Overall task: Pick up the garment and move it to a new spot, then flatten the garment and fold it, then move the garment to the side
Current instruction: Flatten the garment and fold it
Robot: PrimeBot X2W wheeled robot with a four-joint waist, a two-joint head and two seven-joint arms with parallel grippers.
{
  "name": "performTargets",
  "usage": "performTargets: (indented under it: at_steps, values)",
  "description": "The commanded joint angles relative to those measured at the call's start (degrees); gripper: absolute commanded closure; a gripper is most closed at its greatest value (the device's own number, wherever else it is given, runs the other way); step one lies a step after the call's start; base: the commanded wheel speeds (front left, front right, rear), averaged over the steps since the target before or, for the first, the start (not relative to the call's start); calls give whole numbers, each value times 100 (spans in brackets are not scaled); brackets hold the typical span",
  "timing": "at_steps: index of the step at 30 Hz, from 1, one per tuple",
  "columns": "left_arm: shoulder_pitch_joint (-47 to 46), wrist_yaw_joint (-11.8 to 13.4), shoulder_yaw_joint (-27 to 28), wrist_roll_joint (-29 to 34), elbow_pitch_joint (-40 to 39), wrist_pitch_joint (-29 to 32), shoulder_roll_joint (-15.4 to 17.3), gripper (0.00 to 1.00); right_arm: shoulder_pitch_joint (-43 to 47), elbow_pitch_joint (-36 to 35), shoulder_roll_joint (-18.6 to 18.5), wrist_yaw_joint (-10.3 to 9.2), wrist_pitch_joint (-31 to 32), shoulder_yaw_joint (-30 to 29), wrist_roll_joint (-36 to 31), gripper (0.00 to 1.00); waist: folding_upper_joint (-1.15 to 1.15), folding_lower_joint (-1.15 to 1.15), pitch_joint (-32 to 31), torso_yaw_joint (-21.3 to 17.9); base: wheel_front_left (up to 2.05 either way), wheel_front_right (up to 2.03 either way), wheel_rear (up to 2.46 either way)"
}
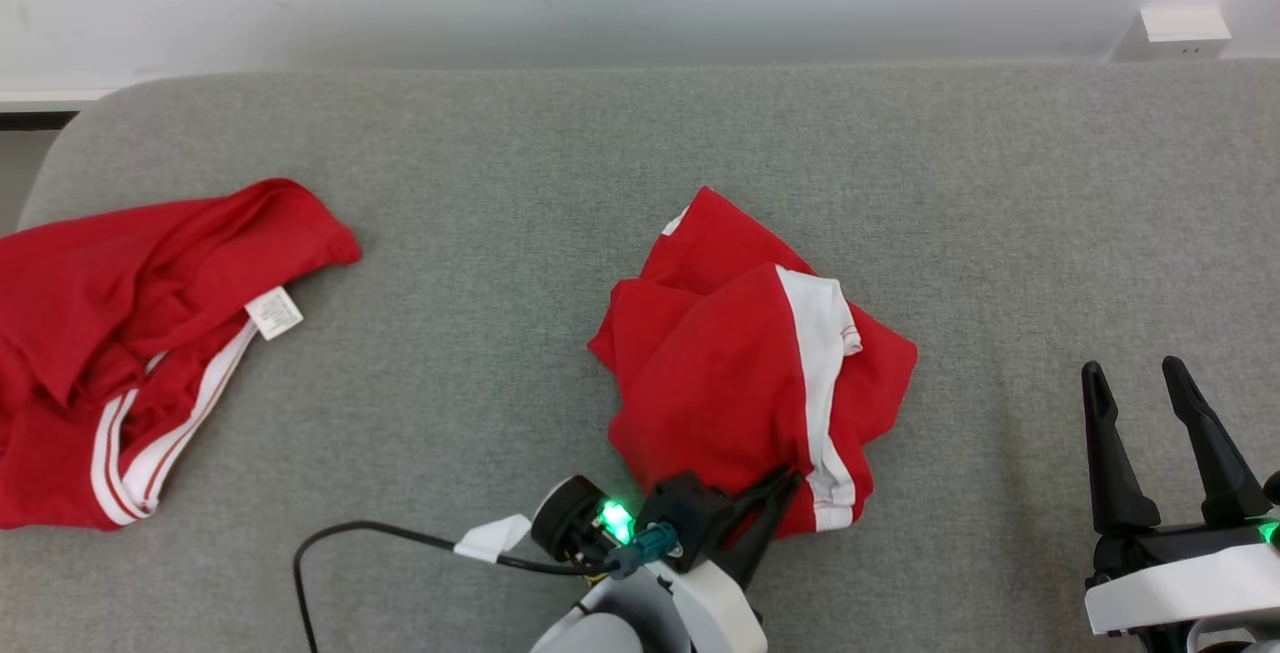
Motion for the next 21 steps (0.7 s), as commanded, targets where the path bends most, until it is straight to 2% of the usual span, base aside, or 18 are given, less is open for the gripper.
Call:
performTargets:
  at_steps: [1, 6, 11, 12, 18, 21]
  values:
    - [-83, 34, 6, 19, 5, -87, 51, 100, -1, 20, -9, -10, -24, -28, 1, 0, 0, 0, -26, 33, 0, 0, 0]
    - [23, 89, 87, 35, -372, -277, 279, 100, 92, 43, 17, -10, -32, -80, -13, 0, 0, 0, -159, 124, 0, 0, 0]
    - [316, 320, 267, 58, -1240, 8, 924, 100, 217, 40, 64, -10, 1, -155, -43, 0, 0, 0, -326, 227, 0, 0, 0]
    - [316, 320, 267, 58, -1240, 8, 924, 100, 217, 40, 64, -10, 1, -155, -43, 0, 0, 0, -326, 227, 0, 0, 0]
    - [875, 741, 625, -14, -2206, 727, 1950, 100, 306, 4, 92, -10, 36, -183, -65, 0, 0, 0, -447, 311, 0, 0, 0]
    - [1130, 852, 759, -119, -2413, 916, 2302, 100, 325, -4, 104, -10, 61, -170, -71, 0, 0, 0, -464, 324, 0, 0, 0]
